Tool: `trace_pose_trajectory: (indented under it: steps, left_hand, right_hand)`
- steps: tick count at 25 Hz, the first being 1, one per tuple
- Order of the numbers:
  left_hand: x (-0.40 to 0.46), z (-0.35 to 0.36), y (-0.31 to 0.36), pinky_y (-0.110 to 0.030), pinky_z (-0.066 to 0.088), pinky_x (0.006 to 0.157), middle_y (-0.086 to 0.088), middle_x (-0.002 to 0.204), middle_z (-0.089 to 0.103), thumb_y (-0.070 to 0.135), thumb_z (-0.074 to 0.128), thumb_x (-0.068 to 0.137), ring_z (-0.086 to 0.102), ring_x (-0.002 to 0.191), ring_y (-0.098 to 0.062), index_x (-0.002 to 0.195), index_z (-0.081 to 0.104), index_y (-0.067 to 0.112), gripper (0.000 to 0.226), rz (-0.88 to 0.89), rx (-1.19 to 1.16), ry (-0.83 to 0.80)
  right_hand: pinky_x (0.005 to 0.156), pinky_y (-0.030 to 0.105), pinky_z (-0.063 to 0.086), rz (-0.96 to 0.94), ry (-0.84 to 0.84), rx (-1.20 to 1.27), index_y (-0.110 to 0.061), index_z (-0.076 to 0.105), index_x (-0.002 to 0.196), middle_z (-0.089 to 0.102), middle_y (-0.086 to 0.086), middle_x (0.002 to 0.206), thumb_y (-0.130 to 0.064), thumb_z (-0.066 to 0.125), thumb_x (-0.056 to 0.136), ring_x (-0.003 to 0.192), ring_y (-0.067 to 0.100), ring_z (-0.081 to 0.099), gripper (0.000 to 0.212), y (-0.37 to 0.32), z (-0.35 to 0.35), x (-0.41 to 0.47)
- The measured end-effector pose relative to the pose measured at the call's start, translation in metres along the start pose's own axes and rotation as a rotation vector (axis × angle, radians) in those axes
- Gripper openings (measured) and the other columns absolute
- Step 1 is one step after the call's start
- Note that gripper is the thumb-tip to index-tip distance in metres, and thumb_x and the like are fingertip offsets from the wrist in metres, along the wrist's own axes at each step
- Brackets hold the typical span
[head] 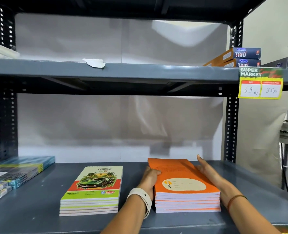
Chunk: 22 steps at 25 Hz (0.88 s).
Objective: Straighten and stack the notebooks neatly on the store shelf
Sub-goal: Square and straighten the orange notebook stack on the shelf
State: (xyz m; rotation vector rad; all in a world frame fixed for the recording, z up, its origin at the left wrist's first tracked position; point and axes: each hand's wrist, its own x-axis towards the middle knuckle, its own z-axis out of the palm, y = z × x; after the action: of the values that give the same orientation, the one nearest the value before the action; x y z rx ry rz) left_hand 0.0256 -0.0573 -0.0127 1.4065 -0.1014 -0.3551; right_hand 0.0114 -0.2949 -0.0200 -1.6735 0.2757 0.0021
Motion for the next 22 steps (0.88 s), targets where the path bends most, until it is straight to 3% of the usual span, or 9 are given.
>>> trace_pose_trajectory:
  steps: [4, 7, 10, 14, 16, 18, 22]
  left_hand:
    - [-0.001, 0.001, 0.005, -0.036, 0.055, 0.068, -0.012, 0.090, 0.064, 0.006, 0.043, 0.097, 0.064, 0.074, -0.024, 0.097, 0.050, 0.014, 0.010, -0.008, 0.080, -0.052]
    - [0.003, -0.003, 0.014, -0.035, 0.056, 0.073, -0.008, 0.087, 0.062, 0.008, 0.043, 0.097, 0.062, 0.073, -0.021, 0.086, 0.048, 0.019, 0.017, -0.002, 0.254, -0.068]
    - [0.009, -0.013, 0.023, -0.034, 0.053, 0.071, -0.009, 0.085, 0.056, 0.005, 0.043, 0.094, 0.058, 0.070, -0.020, 0.087, 0.046, 0.012, 0.010, 0.025, 0.462, -0.020]
    - [0.012, -0.028, 0.040, -0.022, 0.041, 0.058, 0.001, 0.071, 0.038, 0.007, 0.042, 0.095, 0.042, 0.060, -0.010, 0.099, 0.040, 0.013, 0.007, 0.032, 0.957, -0.019]
    - [0.009, -0.037, 0.049, -0.018, 0.031, 0.048, 0.002, 0.066, 0.034, 0.010, 0.043, 0.095, 0.035, 0.055, -0.009, 0.074, 0.037, 0.014, 0.022, 0.029, 1.169, -0.007]
    - [0.011, -0.046, 0.054, -0.019, 0.028, 0.045, 0.002, 0.064, 0.035, 0.012, 0.044, 0.093, 0.035, 0.053, -0.009, 0.062, 0.027, 0.018, 0.036, 0.031, 1.278, -0.005]
    - [0.013, -0.057, 0.059, -0.021, 0.031, 0.048, 0.001, 0.066, 0.037, 0.010, 0.044, 0.090, 0.038, 0.055, -0.011, 0.066, 0.032, 0.016, 0.029, 0.018, 1.358, 0.010]
  right_hand:
    - [0.069, 0.031, 0.056, 0.000, -0.011, 0.015, -0.007, 0.042, 0.141, 0.078, 0.008, 0.091, -0.070, 0.024, 0.092, 0.087, 0.027, 0.076, 0.082, 0.001, -0.001, 0.001]
    - [0.063, 0.028, 0.057, 0.018, -0.011, 0.004, -0.010, 0.039, 0.143, 0.075, 0.007, 0.095, -0.070, 0.022, 0.092, 0.085, 0.025, 0.076, 0.081, -0.002, 0.005, 0.000]
    - [0.058, 0.027, 0.059, 0.022, -0.039, 0.066, -0.014, 0.049, 0.120, 0.079, 0.009, 0.087, -0.069, 0.023, 0.093, 0.078, 0.026, 0.077, 0.066, -0.004, 0.020, -0.003]
    - [0.080, 0.038, 0.057, 0.012, -0.070, 0.097, -0.017, 0.059, 0.102, 0.074, 0.019, 0.105, -0.069, 0.023, 0.093, 0.093, 0.036, 0.071, 0.064, -0.006, 0.046, -0.003]
    - [0.081, 0.040, 0.055, 0.010, -0.085, 0.102, -0.016, 0.061, 0.103, 0.069, 0.024, 0.115, -0.070, 0.024, 0.093, 0.095, 0.039, 0.067, 0.066, -0.008, 0.059, -0.004]
    - [0.079, 0.040, 0.054, 0.007, -0.106, 0.113, -0.012, 0.063, 0.109, 0.067, 0.027, 0.117, -0.069, 0.024, 0.093, 0.091, 0.039, 0.066, 0.071, -0.010, 0.072, -0.005]
    - [0.095, 0.047, 0.048, -0.018, -0.104, 0.138, -0.008, 0.060, 0.117, 0.063, 0.030, 0.121, -0.066, 0.023, 0.095, 0.100, 0.042, 0.061, 0.072, -0.014, 0.090, -0.003]
